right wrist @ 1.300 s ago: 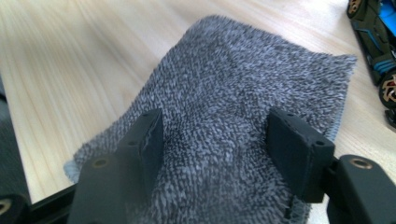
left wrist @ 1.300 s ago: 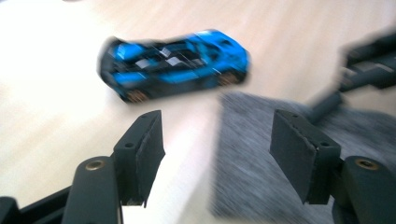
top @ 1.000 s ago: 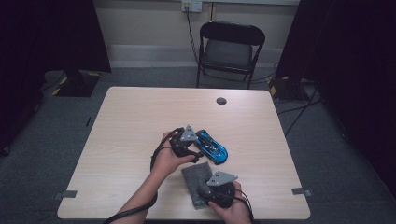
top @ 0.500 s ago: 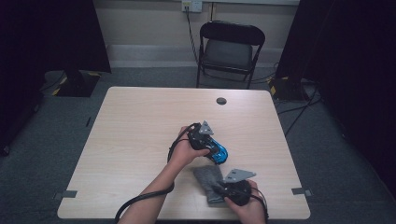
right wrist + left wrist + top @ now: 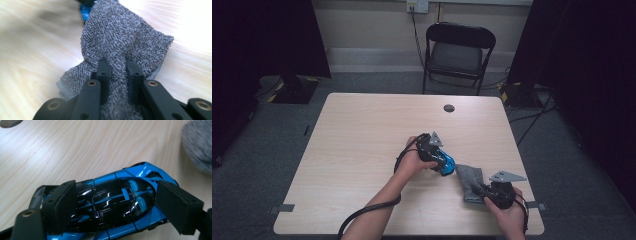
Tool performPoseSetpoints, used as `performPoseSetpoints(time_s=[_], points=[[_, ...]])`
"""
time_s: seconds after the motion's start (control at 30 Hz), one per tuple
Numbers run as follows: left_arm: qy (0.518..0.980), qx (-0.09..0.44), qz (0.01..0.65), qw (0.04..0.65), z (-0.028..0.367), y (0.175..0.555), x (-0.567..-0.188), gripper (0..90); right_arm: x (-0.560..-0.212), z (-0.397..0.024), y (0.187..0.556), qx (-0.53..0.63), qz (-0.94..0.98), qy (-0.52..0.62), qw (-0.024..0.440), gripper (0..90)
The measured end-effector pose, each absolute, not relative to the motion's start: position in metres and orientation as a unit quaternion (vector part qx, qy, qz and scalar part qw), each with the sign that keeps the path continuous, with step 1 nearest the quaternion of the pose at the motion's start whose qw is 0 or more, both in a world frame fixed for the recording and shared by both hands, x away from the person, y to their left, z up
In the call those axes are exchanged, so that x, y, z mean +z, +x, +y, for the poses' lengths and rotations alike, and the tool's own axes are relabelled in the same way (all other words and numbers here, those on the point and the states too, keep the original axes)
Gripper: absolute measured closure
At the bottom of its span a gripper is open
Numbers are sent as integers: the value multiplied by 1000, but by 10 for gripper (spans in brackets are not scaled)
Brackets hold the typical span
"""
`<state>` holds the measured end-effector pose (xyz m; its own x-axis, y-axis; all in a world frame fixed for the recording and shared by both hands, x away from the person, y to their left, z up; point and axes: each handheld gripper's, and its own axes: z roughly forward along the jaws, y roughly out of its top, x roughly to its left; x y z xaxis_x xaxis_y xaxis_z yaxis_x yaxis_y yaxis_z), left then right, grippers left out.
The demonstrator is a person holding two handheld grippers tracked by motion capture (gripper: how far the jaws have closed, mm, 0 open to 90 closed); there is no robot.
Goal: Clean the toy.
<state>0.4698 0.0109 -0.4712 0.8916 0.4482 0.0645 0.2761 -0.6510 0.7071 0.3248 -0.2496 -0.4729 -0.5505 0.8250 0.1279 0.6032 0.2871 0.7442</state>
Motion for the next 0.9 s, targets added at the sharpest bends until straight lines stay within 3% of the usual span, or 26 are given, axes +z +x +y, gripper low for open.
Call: performPoseSetpoints(time_s=[0.5,0.63,0.9], points=[[900,118,201,369,11,469,-472,170,-472,-232,370,303,805,473,192,761],[899,119,200,372,11,468,-473,170,-473,-217,376,277,824,455,192,761],[897,122,202,375,11,467,-473,170,-469,-197,364,282,852,414,150,762]])
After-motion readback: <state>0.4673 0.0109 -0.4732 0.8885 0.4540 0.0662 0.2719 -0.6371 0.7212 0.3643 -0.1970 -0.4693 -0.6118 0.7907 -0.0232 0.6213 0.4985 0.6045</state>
